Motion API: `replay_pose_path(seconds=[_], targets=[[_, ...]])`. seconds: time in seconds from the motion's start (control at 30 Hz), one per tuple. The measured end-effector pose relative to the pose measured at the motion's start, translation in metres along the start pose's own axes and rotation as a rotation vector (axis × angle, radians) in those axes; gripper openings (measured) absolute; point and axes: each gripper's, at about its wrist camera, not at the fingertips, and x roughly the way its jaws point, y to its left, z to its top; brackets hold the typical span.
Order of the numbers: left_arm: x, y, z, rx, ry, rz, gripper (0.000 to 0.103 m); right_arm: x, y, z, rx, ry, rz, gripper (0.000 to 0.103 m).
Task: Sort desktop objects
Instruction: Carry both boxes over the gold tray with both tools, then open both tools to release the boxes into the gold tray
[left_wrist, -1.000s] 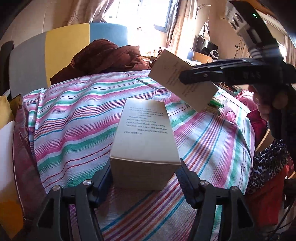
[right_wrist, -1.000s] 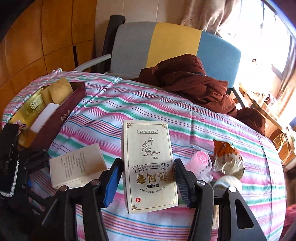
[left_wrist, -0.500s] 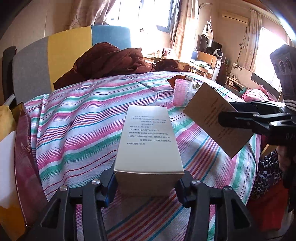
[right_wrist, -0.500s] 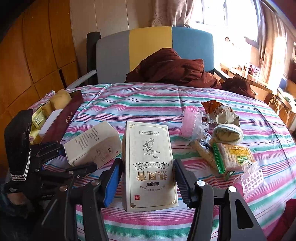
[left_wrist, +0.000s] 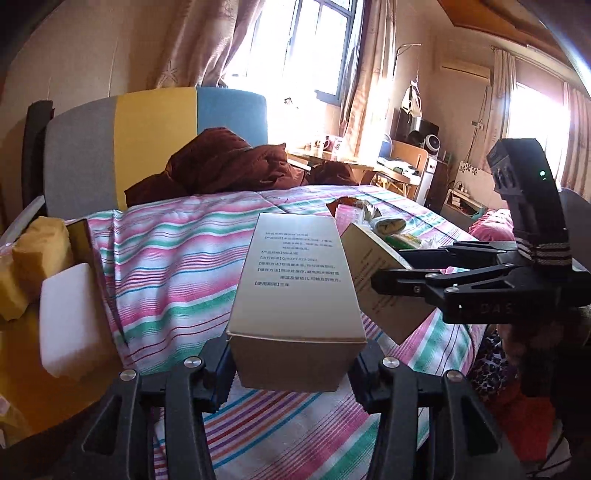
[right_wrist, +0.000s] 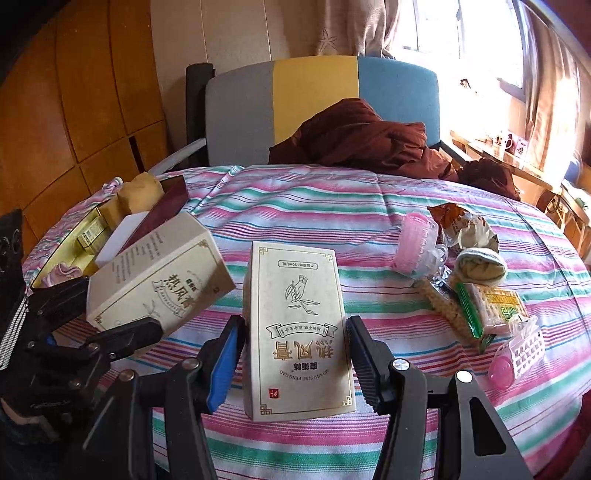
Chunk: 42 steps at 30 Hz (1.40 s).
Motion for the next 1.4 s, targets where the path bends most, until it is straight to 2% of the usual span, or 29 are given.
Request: replay_pose_path(seconds=[0.2, 0.37, 0.53, 0.63, 0.7, 0.83, 1.07, 1.27, 1.4], targets=[[-0.052, 0.034, 0.005, -0.085, -0.091, 0.077, 0.052, -0.001, 0.027, 0.025, -0.017, -0.036, 0.067, 0.057], [-0.095, 0.090, 0.006, -0.193, -0.148, 0.228, 0.052, 0.014, 0.079, 0.054, -0.070, -0.039, 0.169, 0.057], [-0.124, 0.158, 0.000, -0.280, -0.131, 0.389, 0.052, 0.029, 0.141, 0.088, -0.129, -0.034, 0.291, 0.057], [-0.128, 0.192, -0.005, -0.327, -0.089, 0.433, 0.052, 0.042, 0.185, 0.104, -0.187, -0.012, 0.333, 0.057], [-0.128, 0.214, -0.007, -0.368, -0.054, 0.433, 0.052, 0.053, 0.214, 0.111, -0.227, 0.013, 0.350, 0.057], [-0.119, 0.247, -0.015, -0.457, 0.031, 0.382, 0.052, 0.078, 0.263, 0.119, -0.304, 0.085, 0.359, 0.057], [-0.110, 0.289, -0.018, -0.542, 0.151, 0.285, 0.052, 0.125, 0.297, 0.121, -0.369, 0.225, 0.315, 0.057], [-0.089, 0.310, -0.021, -0.549, 0.234, 0.327, 0.052, 0.150, 0.307, 0.121, -0.408, 0.272, 0.266, 0.057], [-0.079, 0.312, -0.018, -0.518, 0.242, 0.388, 0.052, 0.167, 0.310, 0.122, -0.407, 0.292, 0.244, 0.056]])
